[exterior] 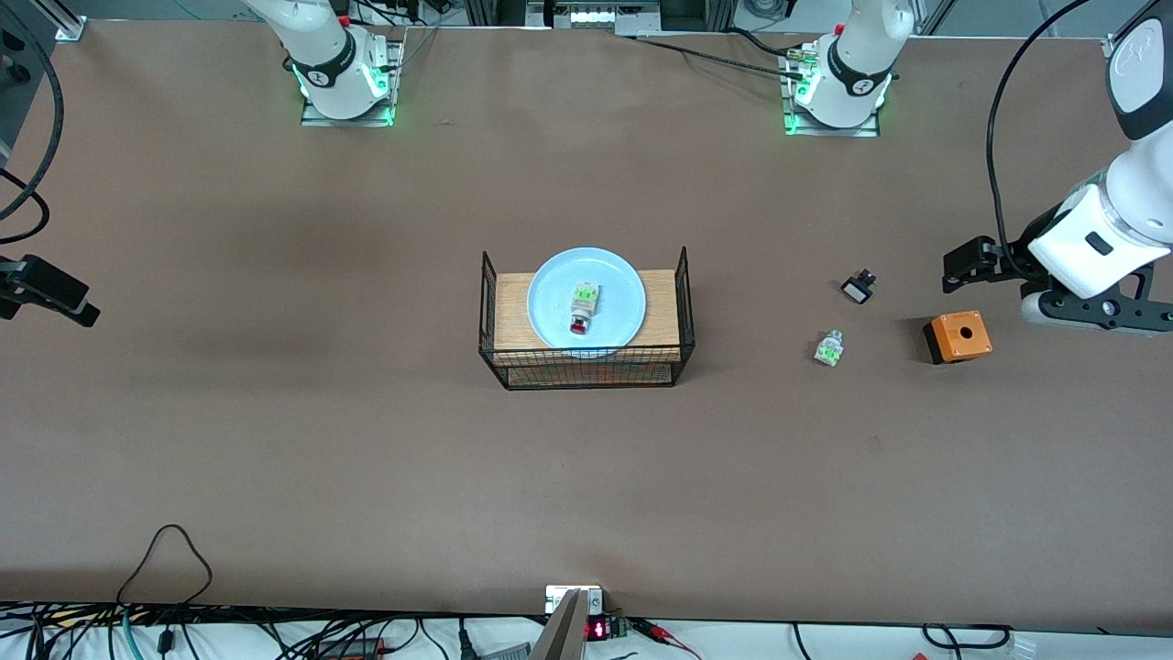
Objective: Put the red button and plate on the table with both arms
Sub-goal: 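Move the left gripper over the red button on the blue plate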
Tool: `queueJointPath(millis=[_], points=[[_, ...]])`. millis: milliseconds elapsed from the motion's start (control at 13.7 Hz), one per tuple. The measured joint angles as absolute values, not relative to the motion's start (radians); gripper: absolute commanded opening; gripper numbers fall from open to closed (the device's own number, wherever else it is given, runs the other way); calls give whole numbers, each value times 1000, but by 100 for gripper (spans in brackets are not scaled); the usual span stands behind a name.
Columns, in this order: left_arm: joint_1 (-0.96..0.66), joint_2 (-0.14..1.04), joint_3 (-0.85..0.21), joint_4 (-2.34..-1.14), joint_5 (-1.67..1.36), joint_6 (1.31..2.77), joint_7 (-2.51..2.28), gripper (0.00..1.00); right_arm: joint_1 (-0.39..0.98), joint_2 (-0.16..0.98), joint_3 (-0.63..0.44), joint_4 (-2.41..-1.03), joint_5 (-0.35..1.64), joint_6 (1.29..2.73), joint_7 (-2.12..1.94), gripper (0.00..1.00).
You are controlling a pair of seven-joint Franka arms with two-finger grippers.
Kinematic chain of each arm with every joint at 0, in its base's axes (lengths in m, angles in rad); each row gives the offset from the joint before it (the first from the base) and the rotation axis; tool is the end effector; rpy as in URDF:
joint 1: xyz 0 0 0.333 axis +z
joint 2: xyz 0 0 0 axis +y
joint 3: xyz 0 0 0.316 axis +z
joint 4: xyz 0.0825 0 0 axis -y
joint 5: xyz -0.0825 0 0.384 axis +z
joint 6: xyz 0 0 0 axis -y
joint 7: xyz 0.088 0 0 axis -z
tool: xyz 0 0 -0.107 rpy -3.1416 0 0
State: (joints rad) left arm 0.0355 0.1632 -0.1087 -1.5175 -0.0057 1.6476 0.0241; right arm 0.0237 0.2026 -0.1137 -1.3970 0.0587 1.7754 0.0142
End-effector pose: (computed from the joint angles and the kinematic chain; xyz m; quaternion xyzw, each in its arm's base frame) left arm 0.6064 -0.0401 0.5620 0.9987 -0.0478 -0.0164 0.0113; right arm 0.6342 -0.0443 0.6082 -0.9945 0.0531 -0.0890 0.0145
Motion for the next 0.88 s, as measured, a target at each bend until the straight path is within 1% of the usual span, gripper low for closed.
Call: queueJointPath(millis=[292, 438, 657, 876], points=[[35, 163, -112, -1517, -27, 1648, 25, 100, 24, 203, -114, -1397, 59, 1775, 14, 100], [33, 163, -139, -1514, -47, 1648, 25, 100, 24, 203, -114, -1397, 59, 1775, 14, 100], [24, 163, -239, -1500, -63, 1648, -37, 100, 23, 203, -114, -1397, 59, 1775, 14, 100], [-10, 168, -344, -1499, -78, 1647, -217, 100, 23, 203, -114, -1397, 59, 1775, 14, 100]])
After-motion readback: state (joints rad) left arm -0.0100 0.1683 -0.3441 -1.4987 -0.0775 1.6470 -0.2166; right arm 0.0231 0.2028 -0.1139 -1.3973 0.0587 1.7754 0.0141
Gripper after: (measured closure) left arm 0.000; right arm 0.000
